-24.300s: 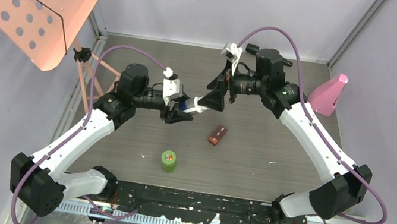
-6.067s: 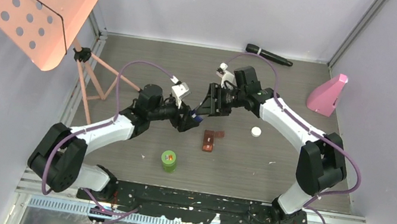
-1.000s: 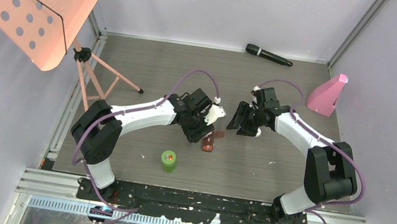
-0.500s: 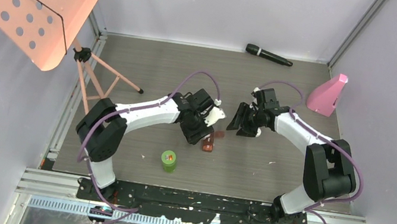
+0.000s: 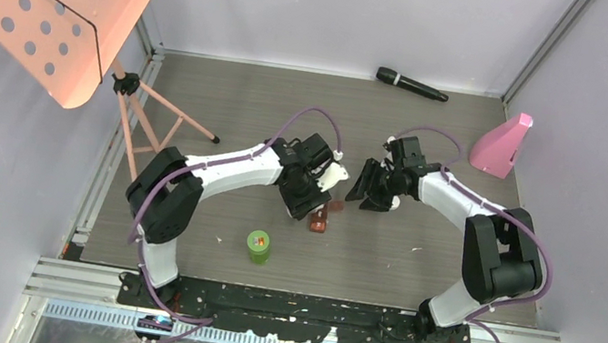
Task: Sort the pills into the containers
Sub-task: Pour the pill into the pill container.
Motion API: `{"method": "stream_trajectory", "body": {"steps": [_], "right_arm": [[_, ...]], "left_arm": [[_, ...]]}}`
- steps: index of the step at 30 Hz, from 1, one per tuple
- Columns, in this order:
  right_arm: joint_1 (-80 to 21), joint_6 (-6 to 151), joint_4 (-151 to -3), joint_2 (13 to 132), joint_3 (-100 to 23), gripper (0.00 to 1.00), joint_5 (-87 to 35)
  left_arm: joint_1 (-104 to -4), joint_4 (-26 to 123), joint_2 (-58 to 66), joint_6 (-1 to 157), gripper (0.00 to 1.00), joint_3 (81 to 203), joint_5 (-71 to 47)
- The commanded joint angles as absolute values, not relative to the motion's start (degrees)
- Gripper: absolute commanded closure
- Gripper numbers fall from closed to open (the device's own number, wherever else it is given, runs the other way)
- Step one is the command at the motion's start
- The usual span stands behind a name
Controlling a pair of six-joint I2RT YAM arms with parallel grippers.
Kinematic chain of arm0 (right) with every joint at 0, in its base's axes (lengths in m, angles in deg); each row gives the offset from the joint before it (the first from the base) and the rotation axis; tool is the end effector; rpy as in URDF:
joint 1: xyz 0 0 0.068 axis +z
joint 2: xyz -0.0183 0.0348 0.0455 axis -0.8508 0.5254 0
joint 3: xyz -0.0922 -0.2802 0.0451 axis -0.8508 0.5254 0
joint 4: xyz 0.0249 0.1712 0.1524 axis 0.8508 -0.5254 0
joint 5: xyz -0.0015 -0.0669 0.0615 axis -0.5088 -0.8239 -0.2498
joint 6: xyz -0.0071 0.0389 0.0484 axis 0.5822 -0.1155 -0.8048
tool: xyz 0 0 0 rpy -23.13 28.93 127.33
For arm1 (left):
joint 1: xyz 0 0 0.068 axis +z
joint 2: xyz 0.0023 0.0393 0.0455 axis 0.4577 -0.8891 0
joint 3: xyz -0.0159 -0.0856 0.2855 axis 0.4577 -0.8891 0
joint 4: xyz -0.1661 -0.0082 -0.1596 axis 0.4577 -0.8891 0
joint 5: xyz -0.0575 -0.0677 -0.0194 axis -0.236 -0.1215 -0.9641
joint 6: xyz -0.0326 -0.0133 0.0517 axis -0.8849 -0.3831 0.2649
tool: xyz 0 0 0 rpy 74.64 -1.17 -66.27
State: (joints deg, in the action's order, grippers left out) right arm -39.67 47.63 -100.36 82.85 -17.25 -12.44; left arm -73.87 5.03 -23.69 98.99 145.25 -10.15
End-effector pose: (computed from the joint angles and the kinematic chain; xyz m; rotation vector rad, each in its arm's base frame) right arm 0.2691 0.1090 0.2182 0.1858 2.7451 0.7660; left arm 0.2330 -0.2545 0.2377 1.3414 2.4691 -0.3190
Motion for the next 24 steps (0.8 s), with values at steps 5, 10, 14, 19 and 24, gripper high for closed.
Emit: {"method": "stream_trajectory", "body": {"steps": [5, 10, 14, 19, 24], "right_arm": [[-39.9, 46.7, -98.5, 83.8, -17.3, 0.45, -11.7], [-39.9, 46.6, -98.2, 83.8, -17.2, 0.46, -11.5], [-40.0, 46.1, -97.9, 83.1, -17.0, 0.46, -11.1], [-40.0, 45.7, -97.5, 82.9, -16.9, 0.47, -10.2], [-40.0, 45.6, -97.4, 82.9, -16.5, 0.47, -10.2]], "left_arm": [[-74.6, 2.2, -24.7, 98.4, 1.0, 149.2, -8.9], [-74.8, 0.5, -25.5, 98.4, 1.0, 150.6, -8.2], [-74.9, -0.6, -26.1, 98.5, 1.0, 151.6, -7.9], [-75.1, -1.9, -27.1, 98.4, 1.0, 152.9, -8.3], [-75.2, -2.8, -27.5, 98.6, 1.0, 153.2, -7.9]]}}
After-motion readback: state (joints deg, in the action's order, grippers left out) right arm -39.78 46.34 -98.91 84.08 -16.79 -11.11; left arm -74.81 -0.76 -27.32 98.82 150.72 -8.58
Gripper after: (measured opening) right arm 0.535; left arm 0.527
